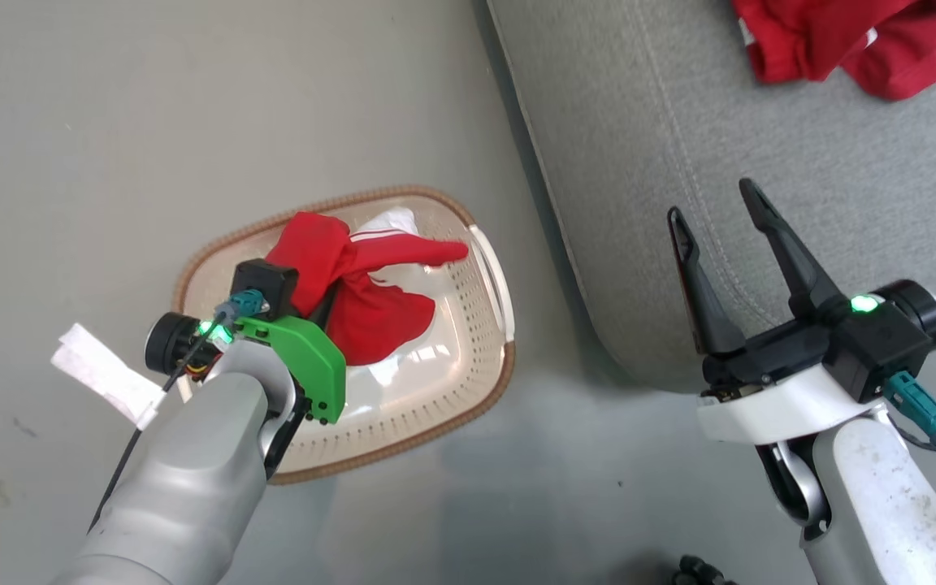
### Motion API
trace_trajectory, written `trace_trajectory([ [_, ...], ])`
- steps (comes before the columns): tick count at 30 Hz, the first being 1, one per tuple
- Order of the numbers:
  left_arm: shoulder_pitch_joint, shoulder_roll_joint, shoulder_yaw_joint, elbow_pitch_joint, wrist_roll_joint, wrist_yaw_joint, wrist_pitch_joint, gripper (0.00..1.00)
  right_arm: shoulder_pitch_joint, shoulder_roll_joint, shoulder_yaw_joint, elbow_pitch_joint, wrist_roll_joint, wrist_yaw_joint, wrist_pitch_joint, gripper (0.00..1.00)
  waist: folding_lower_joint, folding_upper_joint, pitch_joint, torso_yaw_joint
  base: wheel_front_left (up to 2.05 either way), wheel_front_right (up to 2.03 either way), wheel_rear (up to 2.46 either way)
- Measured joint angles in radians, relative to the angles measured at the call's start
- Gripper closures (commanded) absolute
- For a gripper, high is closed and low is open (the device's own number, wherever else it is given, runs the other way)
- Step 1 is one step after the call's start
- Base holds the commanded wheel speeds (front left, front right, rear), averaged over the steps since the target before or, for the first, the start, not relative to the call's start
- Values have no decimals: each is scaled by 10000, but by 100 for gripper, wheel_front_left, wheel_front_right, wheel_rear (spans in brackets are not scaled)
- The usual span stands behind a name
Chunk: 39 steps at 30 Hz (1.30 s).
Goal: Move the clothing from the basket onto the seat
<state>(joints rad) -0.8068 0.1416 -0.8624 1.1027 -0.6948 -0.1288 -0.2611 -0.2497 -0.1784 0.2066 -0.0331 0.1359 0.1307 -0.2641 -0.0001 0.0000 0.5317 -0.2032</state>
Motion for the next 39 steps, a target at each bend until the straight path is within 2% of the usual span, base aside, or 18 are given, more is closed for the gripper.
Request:
trace_trajectory([
  [7,1028,286,1685,-2006,115,2,-12,100,658,88,-23,198,-61,0,0,0,0,0,-1452,257,0,0,0],
  [13,2069,-29,3290,-3883,602,0,-13,100,1254,146,-100,339,-88,0,0,0,0,0,-2582,498,0,0,0],
  [18,2756,-322,4270,-5079,972,2,-12,100,1558,165,-17,439,-92,0,0,0,0,0,-3349,677,0,0,0],
  [23,3233,-652,4911,-6420,1312,0,-13,100,1865,163,-23,502,-92,0,0,0,0,0,-4026,833,0,0,0],
  [32,3884,-899,5751,-8765,1524,0,-13,100,2127,173,-2,548,-109,0,0,0,0,0,-4781,1014,0,0,0],
  [39,4218,-915,5868,-10255,965,23,-13,100,2243,180,13,558,-123,0,0,0,0,0,-5029,1008,0,0,0],
])
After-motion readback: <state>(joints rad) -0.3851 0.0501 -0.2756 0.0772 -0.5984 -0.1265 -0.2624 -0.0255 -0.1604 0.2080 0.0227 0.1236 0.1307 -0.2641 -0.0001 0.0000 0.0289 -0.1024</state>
